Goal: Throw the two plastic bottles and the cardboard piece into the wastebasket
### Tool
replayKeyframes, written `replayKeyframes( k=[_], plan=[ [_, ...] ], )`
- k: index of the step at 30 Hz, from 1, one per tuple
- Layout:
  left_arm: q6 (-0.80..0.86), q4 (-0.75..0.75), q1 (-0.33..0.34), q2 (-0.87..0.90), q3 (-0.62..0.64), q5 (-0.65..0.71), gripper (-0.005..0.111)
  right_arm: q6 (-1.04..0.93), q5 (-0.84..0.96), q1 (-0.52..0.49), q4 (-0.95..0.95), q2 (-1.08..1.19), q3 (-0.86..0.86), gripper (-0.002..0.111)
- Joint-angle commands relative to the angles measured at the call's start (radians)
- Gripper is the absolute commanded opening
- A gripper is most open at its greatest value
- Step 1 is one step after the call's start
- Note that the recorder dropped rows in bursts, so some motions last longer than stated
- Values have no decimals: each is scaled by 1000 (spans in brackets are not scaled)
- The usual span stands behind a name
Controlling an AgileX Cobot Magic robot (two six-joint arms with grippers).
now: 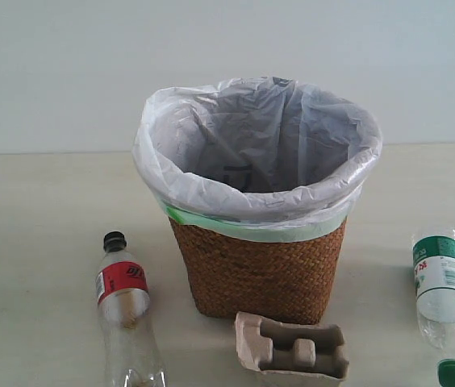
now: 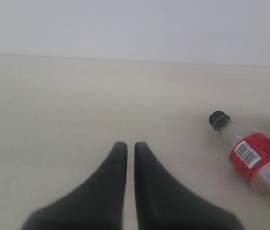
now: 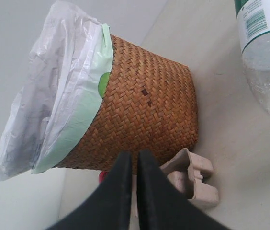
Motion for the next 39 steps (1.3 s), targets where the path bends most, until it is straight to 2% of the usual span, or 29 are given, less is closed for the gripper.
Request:
replayKeyframes(
  k=[1,6,18,22,27,32,39],
  plan=[
    [5,2,-5,-8,4,-8,5,-6,-49,-3,-15,-5,0,0],
    [5,2,-5,-8,4,-8,5,-15,-95,-3,-26,-5,0,0],
    [5,2,-5,-8,4,-8,5,-60,-394,-3,-26,-5,0,0],
    [5,2,-5,-8,4,-8,5,-275,-382,-3,-31,9,-10,0],
    [5,2,-5,-8,4,-8,5,-459,-313,-3,-31,209,-111,0],
    [5,2,-5,-8,4,-8,5,-624,-253,-3,-33,510,-275,0],
    [5,2,-5,-8,4,-8,5,-680,-149,-4,-90,903,-494,0]
  ],
)
